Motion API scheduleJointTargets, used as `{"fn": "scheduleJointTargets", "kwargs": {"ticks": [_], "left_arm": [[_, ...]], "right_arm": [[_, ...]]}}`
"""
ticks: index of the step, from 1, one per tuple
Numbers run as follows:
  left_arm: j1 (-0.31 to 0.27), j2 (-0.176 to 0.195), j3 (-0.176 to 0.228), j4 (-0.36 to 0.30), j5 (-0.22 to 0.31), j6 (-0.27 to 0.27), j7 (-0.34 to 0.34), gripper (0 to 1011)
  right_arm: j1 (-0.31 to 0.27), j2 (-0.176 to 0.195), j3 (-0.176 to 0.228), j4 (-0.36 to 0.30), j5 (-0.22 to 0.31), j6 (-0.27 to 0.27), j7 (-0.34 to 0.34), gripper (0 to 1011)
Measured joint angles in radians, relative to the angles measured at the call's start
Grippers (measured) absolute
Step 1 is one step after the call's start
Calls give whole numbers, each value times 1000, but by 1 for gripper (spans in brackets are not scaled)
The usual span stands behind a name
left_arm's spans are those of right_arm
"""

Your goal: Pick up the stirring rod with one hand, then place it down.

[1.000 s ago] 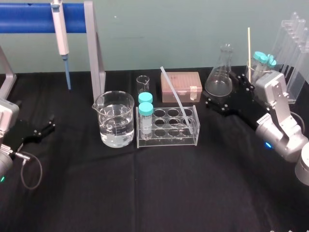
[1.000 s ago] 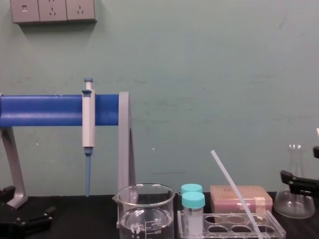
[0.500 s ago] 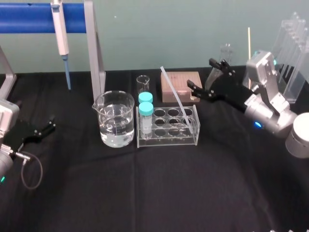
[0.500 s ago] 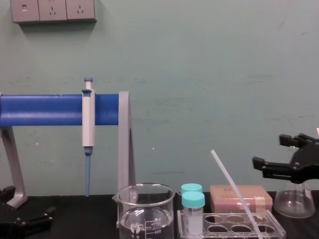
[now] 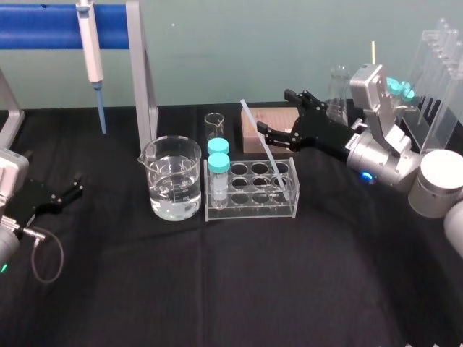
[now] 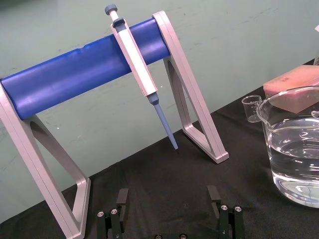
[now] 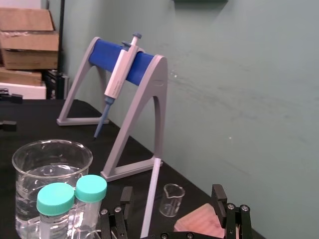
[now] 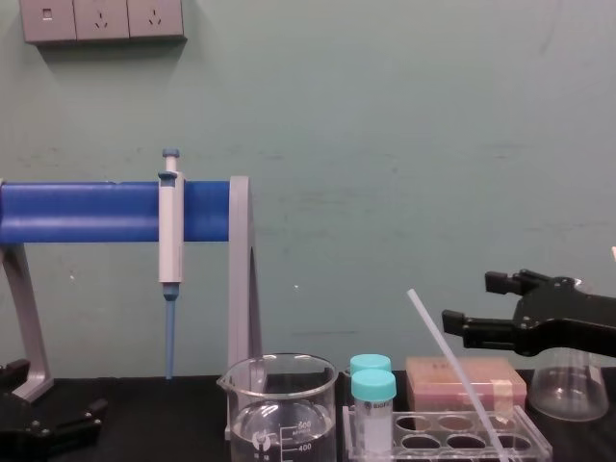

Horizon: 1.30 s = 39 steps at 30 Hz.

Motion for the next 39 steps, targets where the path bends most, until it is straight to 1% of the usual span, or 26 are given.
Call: {"fn": "scheduleJointTargets", "kwargs": {"ticks": [2,3,4,10,11,20,21,25,29,31,34,39], "left_arm": [[0,0,0,0,0,0,0,1000],[0,0,0,0,0,0,0,1000],[0,0,0,0,0,0,0,1000],[0,0,0,0,0,0,0,1000],[0,0,0,0,0,0,0,1000],[0,0,0,0,0,0,0,1000],[0,0,0,0,0,0,0,1000],[0,0,0,0,0,0,0,1000],[0,0,0,0,0,0,0,1000],[0,0,0,0,0,0,0,1000],[0,0,0,0,0,0,0,1000],[0,0,0,0,0,0,0,1000]], "right_arm": [[21,-15,2,39,8,4,26,1003],[21,-15,2,39,8,4,26,1003],[43,-30,4,78,15,7,56,1003],[87,-59,10,163,31,23,127,1003],[101,-68,12,190,38,28,151,1003],[162,-108,16,314,53,48,251,1003],[162,-108,16,314,53,48,251,1003],[187,-125,18,367,52,49,276,1003],[209,-138,21,418,47,47,287,1003],[217,-144,23,439,43,42,290,1003],[238,-156,27,487,32,31,295,1003],[254,-167,33,527,19,18,294,1003]]}}
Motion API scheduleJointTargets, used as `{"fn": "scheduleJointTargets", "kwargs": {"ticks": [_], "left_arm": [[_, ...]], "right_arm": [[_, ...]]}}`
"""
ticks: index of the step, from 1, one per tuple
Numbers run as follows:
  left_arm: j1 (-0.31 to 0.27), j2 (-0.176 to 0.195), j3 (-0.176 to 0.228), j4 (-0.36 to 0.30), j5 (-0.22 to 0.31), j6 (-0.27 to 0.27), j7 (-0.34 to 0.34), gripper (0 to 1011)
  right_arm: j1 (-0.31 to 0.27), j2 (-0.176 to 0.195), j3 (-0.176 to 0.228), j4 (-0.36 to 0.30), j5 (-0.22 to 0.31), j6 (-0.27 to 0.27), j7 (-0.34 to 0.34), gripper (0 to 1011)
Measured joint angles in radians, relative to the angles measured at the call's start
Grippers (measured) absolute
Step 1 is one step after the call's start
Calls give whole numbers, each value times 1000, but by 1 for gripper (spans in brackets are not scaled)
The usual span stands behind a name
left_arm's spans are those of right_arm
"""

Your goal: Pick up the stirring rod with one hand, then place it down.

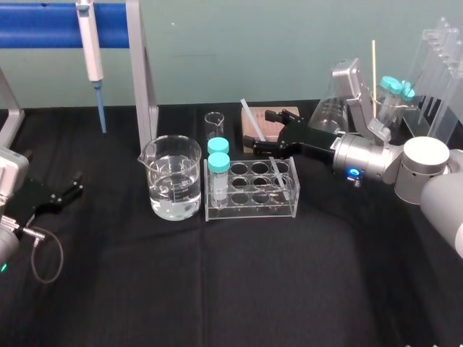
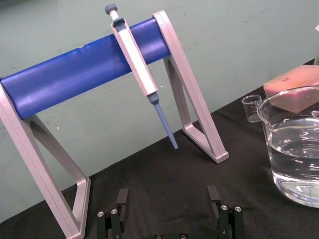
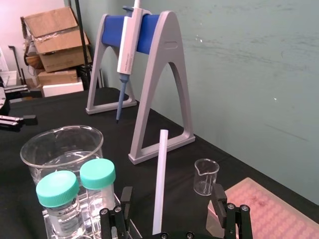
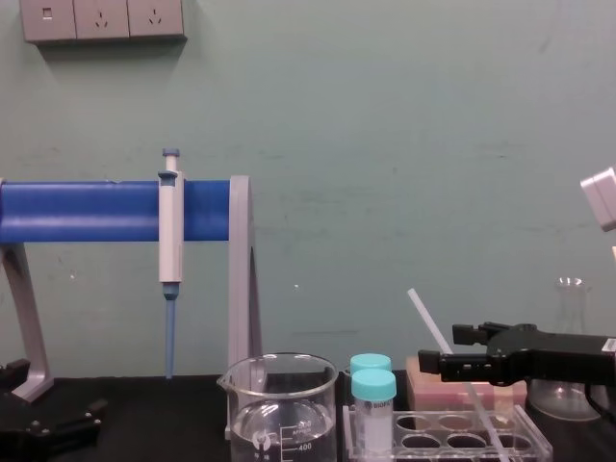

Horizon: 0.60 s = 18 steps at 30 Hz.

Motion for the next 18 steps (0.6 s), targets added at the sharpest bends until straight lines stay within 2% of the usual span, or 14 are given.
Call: {"fn": "scheduleJointTargets", "kwargs": {"ticks": [18], "left_arm": [[0,0,0,0,0,0,0,1000]], "right_arm": [[2,-1,0,2,-2,-2,-1,1003]]}}
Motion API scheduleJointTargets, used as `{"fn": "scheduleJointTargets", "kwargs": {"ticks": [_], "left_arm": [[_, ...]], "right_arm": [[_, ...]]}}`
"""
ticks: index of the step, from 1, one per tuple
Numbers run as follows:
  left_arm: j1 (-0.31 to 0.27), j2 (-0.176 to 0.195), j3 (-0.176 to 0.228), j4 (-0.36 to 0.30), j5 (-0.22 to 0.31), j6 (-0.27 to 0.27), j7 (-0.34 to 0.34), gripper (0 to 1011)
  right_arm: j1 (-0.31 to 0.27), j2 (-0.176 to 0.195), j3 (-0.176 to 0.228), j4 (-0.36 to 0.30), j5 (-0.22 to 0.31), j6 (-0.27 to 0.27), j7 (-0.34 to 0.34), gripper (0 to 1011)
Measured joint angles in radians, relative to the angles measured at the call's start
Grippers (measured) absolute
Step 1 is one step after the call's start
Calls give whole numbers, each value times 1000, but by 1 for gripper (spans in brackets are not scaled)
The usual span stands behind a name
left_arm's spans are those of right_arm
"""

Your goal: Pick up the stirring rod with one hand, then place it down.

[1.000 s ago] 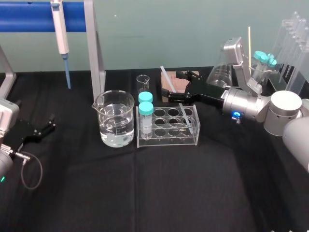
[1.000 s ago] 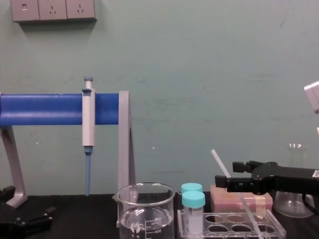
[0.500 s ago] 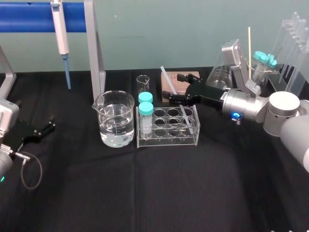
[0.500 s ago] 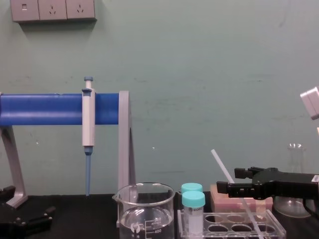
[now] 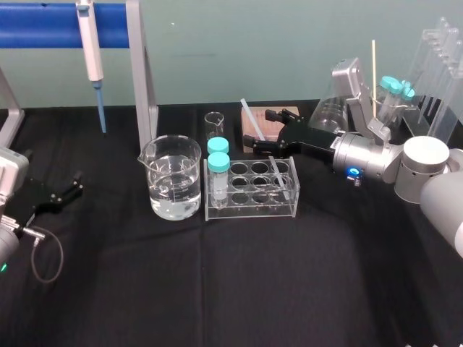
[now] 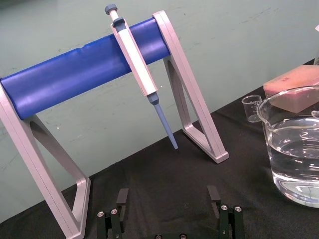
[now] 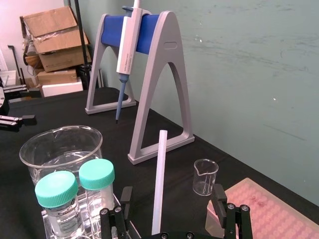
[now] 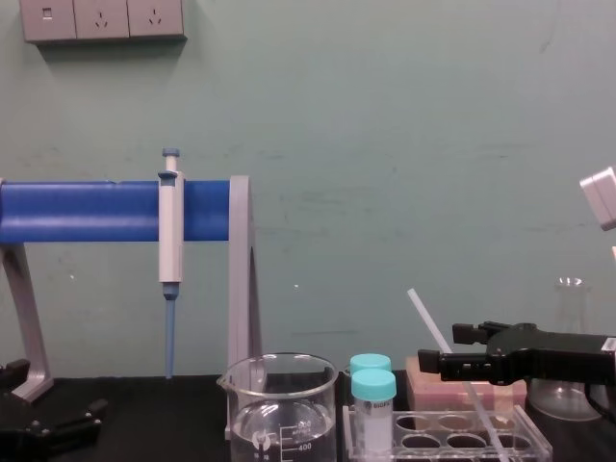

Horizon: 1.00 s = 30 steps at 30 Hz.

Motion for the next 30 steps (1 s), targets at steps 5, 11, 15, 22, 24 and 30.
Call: {"fn": "scheduleJointTargets", "kwargs": {"ticks": [5,11,15,22,24,30], "left_arm": [[0,0,0,0,0,0,0,1000],[0,0,0,0,0,0,0,1000],[0,0,0,0,0,0,0,1000],[0,0,0,0,0,0,0,1000],[0,0,0,0,0,0,0,1000],[0,0,0,0,0,0,0,1000]], "right_arm": [[-1,0,-1,-1,1,0,0,1003],[-1,1,-1,-2,1,1,0,899],[-2,1,-1,-2,2,1,0,788],[-2,1,-1,-3,2,1,0,594],[-2,1,-1,-3,2,1,0,507],[-2,1,-1,-4,2,1,0,302]]}}
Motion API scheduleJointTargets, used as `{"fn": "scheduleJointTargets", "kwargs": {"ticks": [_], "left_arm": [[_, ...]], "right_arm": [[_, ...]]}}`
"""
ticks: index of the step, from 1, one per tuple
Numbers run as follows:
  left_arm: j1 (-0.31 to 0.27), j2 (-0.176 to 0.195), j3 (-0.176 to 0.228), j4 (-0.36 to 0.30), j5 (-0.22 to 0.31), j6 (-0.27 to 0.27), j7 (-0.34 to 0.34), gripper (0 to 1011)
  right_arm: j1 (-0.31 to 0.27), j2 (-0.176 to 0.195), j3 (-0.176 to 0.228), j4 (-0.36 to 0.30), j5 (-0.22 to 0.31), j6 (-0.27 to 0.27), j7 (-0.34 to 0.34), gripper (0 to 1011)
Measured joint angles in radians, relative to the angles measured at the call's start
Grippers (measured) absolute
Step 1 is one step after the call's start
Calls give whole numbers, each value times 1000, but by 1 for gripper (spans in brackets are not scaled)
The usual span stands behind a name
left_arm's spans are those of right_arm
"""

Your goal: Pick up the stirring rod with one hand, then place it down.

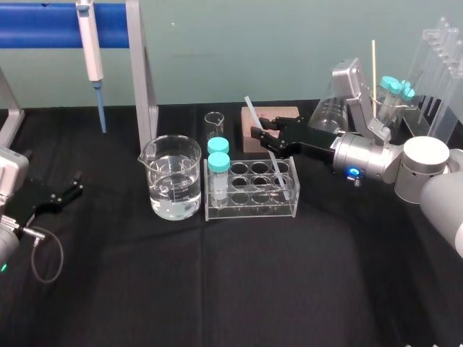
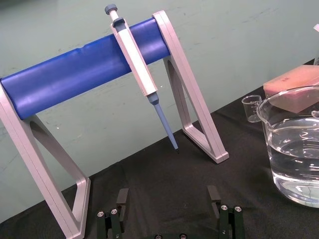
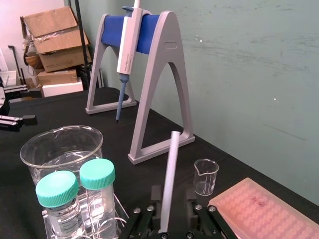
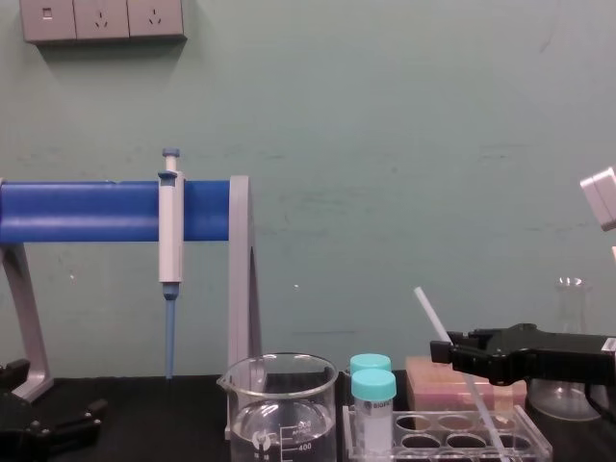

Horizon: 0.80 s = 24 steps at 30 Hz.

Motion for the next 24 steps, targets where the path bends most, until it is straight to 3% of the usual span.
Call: {"fn": "scheduleJointTargets", "kwargs": {"ticks": [8,24], "left_arm": [[0,0,0,0,0,0,0,1000],[0,0,0,0,0,0,0,1000]], "right_arm": [[0,0,0,0,0,0,0,82],[0,0,0,0,0,0,0,75]]}}
